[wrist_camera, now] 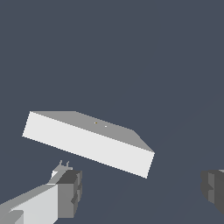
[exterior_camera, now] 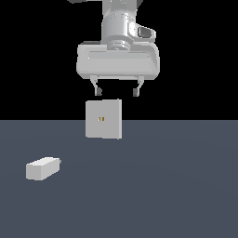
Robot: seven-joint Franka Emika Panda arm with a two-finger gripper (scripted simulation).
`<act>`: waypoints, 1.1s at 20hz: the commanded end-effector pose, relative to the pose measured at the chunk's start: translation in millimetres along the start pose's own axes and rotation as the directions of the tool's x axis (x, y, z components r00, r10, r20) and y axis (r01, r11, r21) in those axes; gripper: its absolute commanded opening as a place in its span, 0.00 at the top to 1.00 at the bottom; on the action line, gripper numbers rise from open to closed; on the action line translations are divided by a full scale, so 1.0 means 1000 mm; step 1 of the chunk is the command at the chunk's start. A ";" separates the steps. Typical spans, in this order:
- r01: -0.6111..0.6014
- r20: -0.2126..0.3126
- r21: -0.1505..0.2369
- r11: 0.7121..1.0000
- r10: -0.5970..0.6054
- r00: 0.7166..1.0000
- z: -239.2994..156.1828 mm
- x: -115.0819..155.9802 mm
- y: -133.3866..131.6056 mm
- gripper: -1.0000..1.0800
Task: Plug the charger into the wall socket.
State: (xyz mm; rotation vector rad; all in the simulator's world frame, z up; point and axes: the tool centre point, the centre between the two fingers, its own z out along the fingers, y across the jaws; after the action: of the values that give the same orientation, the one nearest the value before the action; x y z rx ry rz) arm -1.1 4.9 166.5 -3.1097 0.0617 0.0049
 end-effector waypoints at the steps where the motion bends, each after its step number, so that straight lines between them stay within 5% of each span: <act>1: 0.000 0.000 0.000 1.000 0.000 1.000 0.000 0.000 0.000 0.04; 22: -0.075 -0.101 -0.013 0.997 0.073 0.992 0.039 -0.044 -0.048 0.04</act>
State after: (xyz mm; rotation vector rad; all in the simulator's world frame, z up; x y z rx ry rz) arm -37.6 48.6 134.7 -3.1209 0.1661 -0.1307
